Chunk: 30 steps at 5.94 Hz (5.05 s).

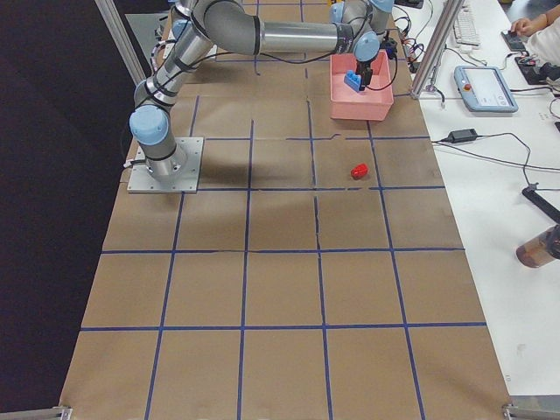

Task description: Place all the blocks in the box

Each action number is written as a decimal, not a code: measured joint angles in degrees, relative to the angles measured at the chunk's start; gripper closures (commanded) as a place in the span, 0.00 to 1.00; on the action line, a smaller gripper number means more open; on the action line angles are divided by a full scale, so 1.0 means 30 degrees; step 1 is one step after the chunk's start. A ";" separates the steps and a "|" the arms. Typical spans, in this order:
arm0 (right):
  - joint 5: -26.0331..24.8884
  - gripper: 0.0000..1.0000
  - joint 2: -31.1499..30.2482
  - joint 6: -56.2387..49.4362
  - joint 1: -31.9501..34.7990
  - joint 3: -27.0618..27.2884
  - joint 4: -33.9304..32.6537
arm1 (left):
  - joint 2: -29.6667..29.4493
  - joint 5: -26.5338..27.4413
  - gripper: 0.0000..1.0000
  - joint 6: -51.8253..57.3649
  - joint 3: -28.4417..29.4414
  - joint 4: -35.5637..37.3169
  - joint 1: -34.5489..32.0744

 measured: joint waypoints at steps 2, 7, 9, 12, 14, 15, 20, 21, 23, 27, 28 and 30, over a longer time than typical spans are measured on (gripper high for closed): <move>-0.0057 0.00 -0.0649 -0.2277 -0.2668 0.0143 0.0146 | -0.0833 0.0002 1.00 -0.8819 0.1329 0.0129 -0.2685; 0.0023 0.01 -0.0713 -1.3088 -0.8092 0.3691 -0.1804 | -0.8831 -0.0050 0.76 -1.2969 0.9028 0.0412 -0.8248; 0.0140 0.01 -0.0502 -1.5479 -0.8378 0.5754 -0.3862 | -0.8709 -0.0065 0.00 -1.2970 0.9092 0.0400 -0.8276; 0.0138 0.18 -0.0131 -1.5813 -0.8403 0.6720 -0.4244 | -0.8714 -0.0065 0.00 -1.2970 0.9090 0.0400 -0.8276; 0.0130 0.18 -0.0121 -1.5657 -0.8403 0.6685 -0.4245 | -0.8714 -0.0064 0.00 -1.2969 0.9090 0.0399 -0.8276; 0.0130 0.18 -0.0130 -1.5627 -0.8403 0.6676 -0.4246 | -0.8715 -0.0065 0.00 -1.2970 0.9090 0.0400 -0.8276; 0.0070 0.16 -0.0154 -1.5619 -0.8403 0.6680 -0.4245 | -0.8714 -0.0065 0.00 -1.2970 0.9090 0.0399 -0.8276; 0.0041 0.16 -0.0182 -1.5615 -0.8403 0.6673 -0.4246 | -0.8714 -0.0065 0.00 -1.2969 0.9090 0.0399 -0.8276; -0.0008 0.16 -0.0206 -1.5613 -0.8403 0.6671 -0.4246 | -0.8714 -0.0065 0.00 -1.2969 0.9090 0.0399 -0.8276; -0.0009 0.15 -0.0212 -1.5612 -0.8404 0.6642 -0.4246 | -0.8715 -0.0065 0.00 -1.2970 0.9090 0.0399 -0.8276; -0.0003 0.12 -0.0227 -1.5612 -0.8403 0.6629 -0.4246 | -0.8714 -0.0065 0.00 -1.2970 0.9090 0.0399 -0.8275; -0.0016 0.01 -0.0295 -1.5603 -0.8403 0.6594 -0.4246 | -0.8714 -0.0065 0.00 -1.2970 0.9090 0.0400 -0.8276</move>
